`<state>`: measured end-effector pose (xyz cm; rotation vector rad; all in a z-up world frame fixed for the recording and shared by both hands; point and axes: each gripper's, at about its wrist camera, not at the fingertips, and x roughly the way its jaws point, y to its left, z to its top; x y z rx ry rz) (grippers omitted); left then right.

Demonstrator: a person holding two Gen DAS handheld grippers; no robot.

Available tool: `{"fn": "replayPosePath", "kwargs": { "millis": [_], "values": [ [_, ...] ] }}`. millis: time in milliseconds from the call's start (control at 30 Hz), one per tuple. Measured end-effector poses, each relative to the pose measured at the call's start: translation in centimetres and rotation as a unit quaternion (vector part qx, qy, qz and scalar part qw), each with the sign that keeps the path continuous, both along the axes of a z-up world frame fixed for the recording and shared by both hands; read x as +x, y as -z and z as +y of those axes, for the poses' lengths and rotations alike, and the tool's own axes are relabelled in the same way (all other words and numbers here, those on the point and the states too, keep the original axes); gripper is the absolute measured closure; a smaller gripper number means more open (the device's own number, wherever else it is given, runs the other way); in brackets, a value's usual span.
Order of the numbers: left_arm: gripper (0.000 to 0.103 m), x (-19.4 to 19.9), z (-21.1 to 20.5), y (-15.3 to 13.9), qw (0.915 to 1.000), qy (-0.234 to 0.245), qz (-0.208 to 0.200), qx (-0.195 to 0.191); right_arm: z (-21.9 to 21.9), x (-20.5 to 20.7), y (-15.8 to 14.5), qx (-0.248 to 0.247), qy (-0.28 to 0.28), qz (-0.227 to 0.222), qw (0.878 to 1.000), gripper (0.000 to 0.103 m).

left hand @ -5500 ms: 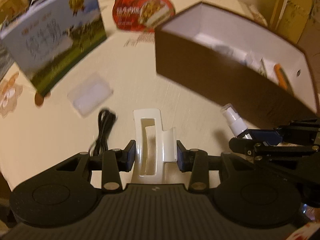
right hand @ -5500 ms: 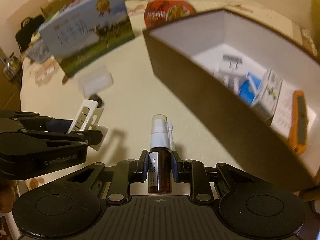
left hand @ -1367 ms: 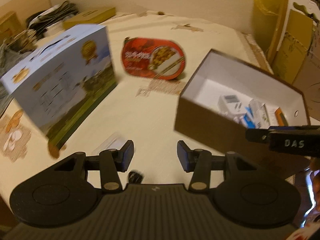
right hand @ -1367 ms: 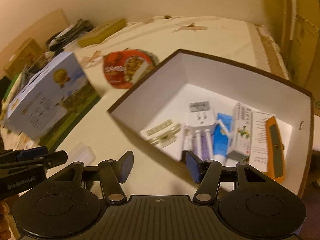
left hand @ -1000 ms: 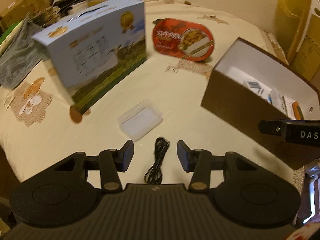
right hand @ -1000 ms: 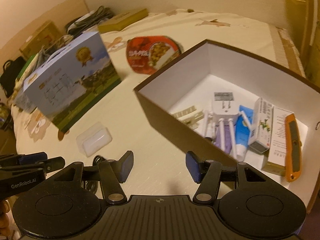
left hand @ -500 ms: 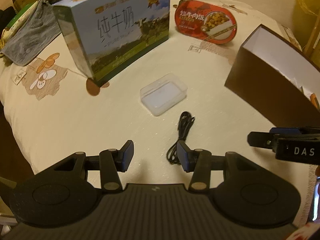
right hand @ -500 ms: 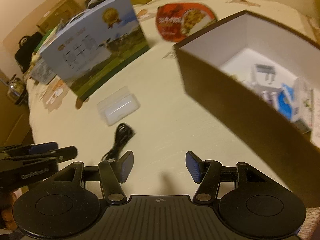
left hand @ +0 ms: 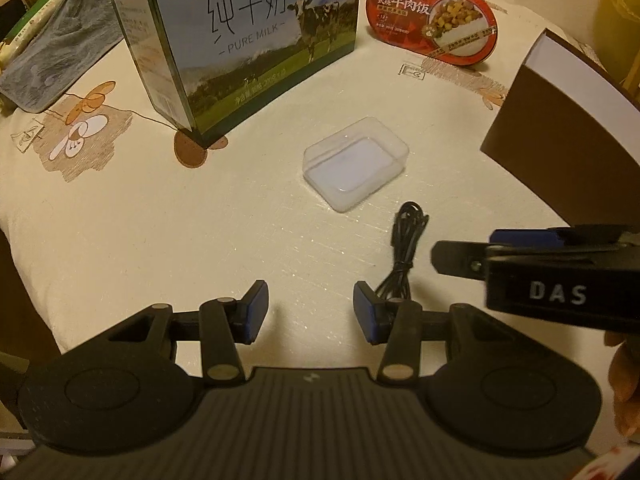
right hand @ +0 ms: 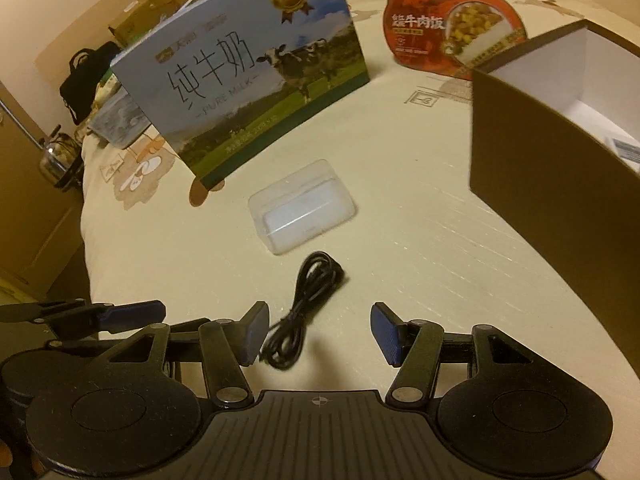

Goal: Organize rigid objects
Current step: 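Grasp the clear plastic box with the left tool while the right tool grasps the black cable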

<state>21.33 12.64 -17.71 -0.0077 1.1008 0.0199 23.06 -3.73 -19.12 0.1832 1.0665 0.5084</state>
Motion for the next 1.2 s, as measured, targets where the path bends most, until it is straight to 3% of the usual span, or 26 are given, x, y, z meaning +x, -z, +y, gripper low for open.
{"fn": "replayPosePath", "kwargs": {
  "millis": [267, 433, 733, 833, 1067, 1200],
  "values": [
    [0.061, 1.0, 1.0, 1.4, 0.9999, 0.013, 0.004, 0.007, 1.9, 1.4, 2.5, -0.007, 0.002, 0.022, 1.0, 0.066],
    [0.061, 1.8, 1.5, 2.2, 0.9999, 0.015, 0.003, 0.007, 2.4, 1.7, 3.7, -0.013, -0.004, 0.027, 1.0, 0.071],
    [0.06, 3.6, 0.8, 2.6, 0.9987, 0.048, -0.014, 0.011, 2.7, 2.8, 3.7, -0.045, -0.029, 0.004, 0.999, 0.088],
    [0.055, 4.5, 0.1, 2.5, 0.9971, 0.071, -0.023, 0.012, 1.8, 3.5, 3.6, -0.063, -0.026, -0.009, 0.998, 0.093],
    [0.044, 7.4, -1.2, 2.6, 0.9895, 0.132, -0.05, 0.031, -1.5, 5.9, 3.8, -0.096, -0.002, -0.017, 0.995, 0.093],
    [0.041, 8.7, -1.5, 3.0, 0.9841, 0.161, -0.061, 0.044, -3.3, 6.5, 4.0, -0.082, 0.001, -0.007, 0.997, 0.093]
  ]
}}
